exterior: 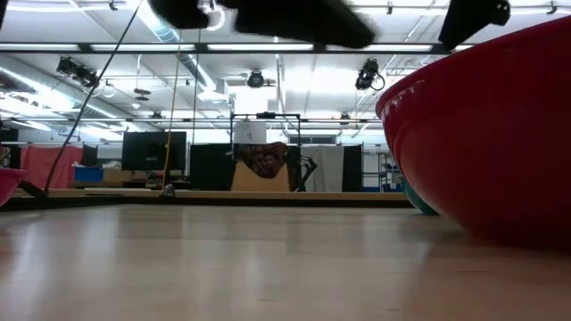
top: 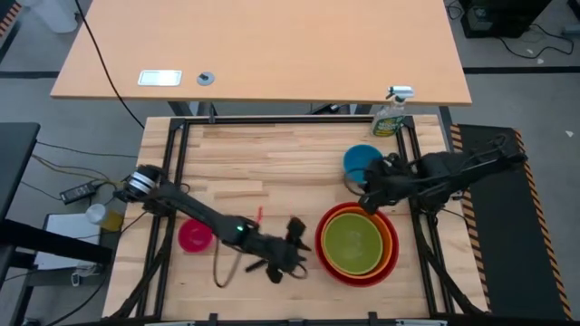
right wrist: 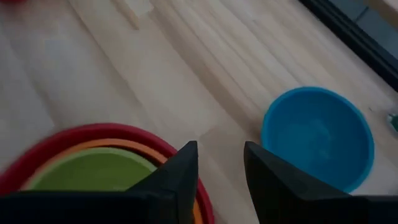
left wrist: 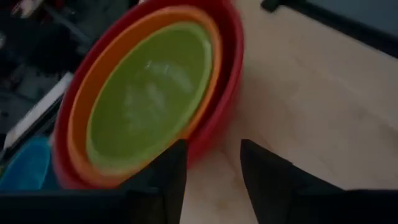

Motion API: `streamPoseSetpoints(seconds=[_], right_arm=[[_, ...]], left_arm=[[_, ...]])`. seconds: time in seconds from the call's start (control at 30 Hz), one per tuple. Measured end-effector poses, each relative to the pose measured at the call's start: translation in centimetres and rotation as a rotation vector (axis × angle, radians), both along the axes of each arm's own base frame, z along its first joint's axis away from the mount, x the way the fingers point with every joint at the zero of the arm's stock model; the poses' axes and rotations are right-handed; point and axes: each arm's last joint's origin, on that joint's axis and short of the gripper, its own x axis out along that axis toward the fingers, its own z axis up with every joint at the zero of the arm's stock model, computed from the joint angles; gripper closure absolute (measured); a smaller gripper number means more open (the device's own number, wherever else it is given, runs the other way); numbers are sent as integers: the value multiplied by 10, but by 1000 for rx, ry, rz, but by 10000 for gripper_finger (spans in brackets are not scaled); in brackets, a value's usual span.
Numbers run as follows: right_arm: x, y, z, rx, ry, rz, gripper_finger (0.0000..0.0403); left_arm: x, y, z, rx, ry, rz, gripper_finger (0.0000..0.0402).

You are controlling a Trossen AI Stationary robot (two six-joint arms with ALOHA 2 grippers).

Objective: Nest bowls inside each other
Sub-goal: Stack the blue bowl on top of the green bowl

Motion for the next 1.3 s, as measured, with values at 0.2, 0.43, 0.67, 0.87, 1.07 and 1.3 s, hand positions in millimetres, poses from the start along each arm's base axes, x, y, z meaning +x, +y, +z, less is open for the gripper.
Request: streamPoseSetpoints(seconds=[0.2,0.43,0.67,0.87,1.07,1.3], right_arm=[[30,-23,-25,-49,203,-39,265],[61,-71,-56,12,362,-84,236],[84,-117,-100,132,505,-197,159],[95,-139,-136,185,627,-229,135],[99,-156,-159,214,694,-216,168],[102,-164,-180,261,757,-179,251]], left_arm=[[-51,20,8,-175,-84,63,259],[-85,36,6,-424,-67,198,260],[-94,37,-5,-542,3,281,260],[-96,37,-8,-557,39,306,260],[-97,37,-10,-575,54,327,260],[-100,31,-10,-572,67,310,260]])
